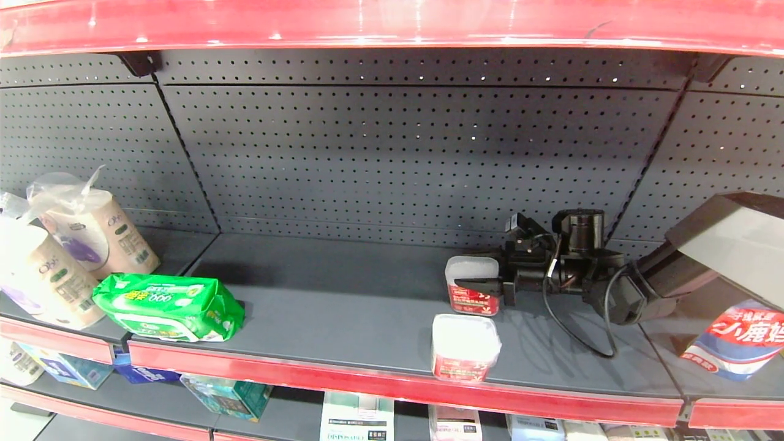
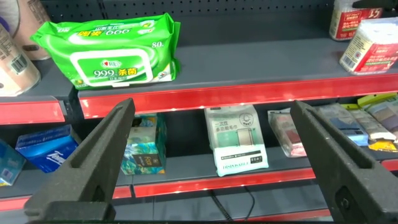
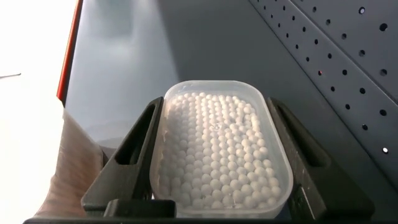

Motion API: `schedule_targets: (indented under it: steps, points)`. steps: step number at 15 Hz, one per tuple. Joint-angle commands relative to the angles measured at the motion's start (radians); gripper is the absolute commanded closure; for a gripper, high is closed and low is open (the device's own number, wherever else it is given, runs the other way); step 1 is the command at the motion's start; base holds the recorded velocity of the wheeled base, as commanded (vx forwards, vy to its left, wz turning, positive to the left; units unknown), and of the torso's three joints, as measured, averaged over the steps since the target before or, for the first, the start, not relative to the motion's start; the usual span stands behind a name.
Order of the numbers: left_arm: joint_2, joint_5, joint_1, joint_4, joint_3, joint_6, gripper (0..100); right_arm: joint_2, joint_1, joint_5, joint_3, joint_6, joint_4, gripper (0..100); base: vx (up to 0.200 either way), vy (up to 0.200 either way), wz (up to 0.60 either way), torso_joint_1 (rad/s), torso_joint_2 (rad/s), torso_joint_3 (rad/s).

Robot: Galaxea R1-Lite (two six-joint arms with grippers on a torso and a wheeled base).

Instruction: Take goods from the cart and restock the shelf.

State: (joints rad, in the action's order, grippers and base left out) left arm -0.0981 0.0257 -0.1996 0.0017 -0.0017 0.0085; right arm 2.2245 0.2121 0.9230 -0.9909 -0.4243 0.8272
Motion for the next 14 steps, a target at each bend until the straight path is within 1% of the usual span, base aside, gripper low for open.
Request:
schedule_targets:
  steps: [1, 3, 4, 12, 14]
  points:
    - [-0.002, 0.000, 0.000, 0.000, 0.000, 0.001, 0, 0.006, 0.004, 0.000, 0.000, -0.005, 0.000, 100, 0.000, 0.000, 0.00, 0.000, 0.00, 0.000]
    - [0.000, 0.000, 0.000, 0.000, 0.000, 0.001, 0, 0.006, 0.004, 0.000, 0.005, -0.019, 0.000, 100, 0.000, 0.000, 0.00, 0.000, 0.00, 0.000]
    - [-0.002, -0.001, 0.000, 0.000, 0.000, 0.001, 0, 0.006, 0.004, 0.002, 0.011, -0.022, 0.000, 0, 0.000, 0.000, 0.00, 0.000, 0.00, 0.000]
    - [-0.002, -0.001, 0.000, 0.000, 0.000, 0.001, 0, -0.008, -0.010, -0.001, 0.024, -0.028, 0.000, 0, 0.000, 0.000, 0.00, 0.000, 0.00, 0.000]
    - [0.000, 0.000, 0.000, 0.000, 0.000, 0.001, 0, -0.022, -0.027, -0.010, 0.054, -0.033, 0.000, 0, 0.000, 0.000, 0.00, 0.000, 0.00, 0.000]
